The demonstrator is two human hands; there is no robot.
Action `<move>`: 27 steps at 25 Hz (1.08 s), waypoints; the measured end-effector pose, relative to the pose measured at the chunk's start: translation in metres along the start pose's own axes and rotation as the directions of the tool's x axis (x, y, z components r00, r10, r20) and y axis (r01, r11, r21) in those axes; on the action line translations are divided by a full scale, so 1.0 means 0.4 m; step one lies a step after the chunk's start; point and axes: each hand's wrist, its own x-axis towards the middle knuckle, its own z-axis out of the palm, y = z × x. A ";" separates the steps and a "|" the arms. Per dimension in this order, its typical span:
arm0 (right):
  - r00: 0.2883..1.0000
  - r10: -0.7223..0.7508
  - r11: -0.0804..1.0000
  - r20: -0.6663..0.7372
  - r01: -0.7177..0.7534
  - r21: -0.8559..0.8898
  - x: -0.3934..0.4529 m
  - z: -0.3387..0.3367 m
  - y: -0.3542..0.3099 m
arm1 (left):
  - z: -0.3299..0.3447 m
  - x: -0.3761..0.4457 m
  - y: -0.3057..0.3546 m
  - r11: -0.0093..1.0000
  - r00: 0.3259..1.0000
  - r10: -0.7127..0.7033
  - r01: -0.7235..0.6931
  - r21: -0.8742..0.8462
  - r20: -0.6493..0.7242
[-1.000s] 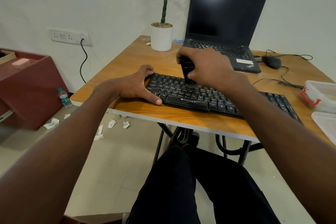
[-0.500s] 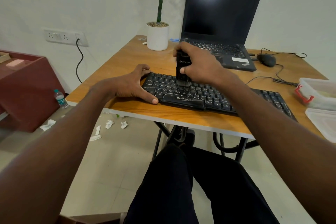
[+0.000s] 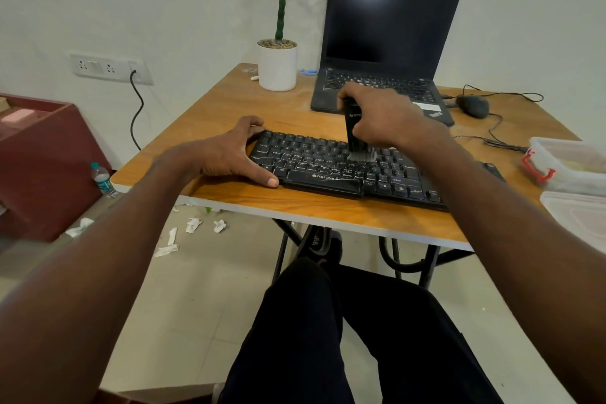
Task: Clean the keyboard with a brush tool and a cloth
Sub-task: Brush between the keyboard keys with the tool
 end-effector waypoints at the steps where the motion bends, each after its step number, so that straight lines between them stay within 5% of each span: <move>1: 0.999 -0.040 0.998 -0.010 0.040 0.051 -0.001 0.002 0.001 | 0.000 0.000 0.000 1.000 1.000 -0.001 0.001 0.000 -0.001; 3: 0.995 -0.095 0.978 0.026 0.089 0.188 -0.010 0.000 0.008 | 0.001 0.003 -0.001 1.000 1.000 0.005 -0.005 0.000 0.000; 7: 0.996 -0.087 0.994 0.001 0.087 0.066 -0.032 -0.023 0.022 | 0.001 0.002 -0.003 1.000 1.000 0.010 -0.010 0.007 -0.010; 10: 0.984 -0.175 0.955 -0.029 0.176 0.240 -0.065 0.003 0.030 | 0.001 0.004 -0.002 1.000 1.000 0.012 -0.012 0.011 -0.006; 14: 0.994 -0.112 0.992 0.013 0.112 -0.050 -0.060 -0.020 0.033 | 0.004 0.000 0.000 1.000 1.000 0.019 -0.019 0.007 -0.008; 22: 0.932 -0.338 0.851 -0.129 0.362 0.380 0.010 0.100 -0.134 | 0.006 -0.008 0.009 1.000 1.000 -0.001 0.001 0.009 -0.015; 27: 0.941 -0.337 0.912 -0.019 0.332 0.240 0.029 0.085 -0.127 | 0.004 -0.006 0.010 1.000 1.000 -0.012 0.012 0.008 -0.011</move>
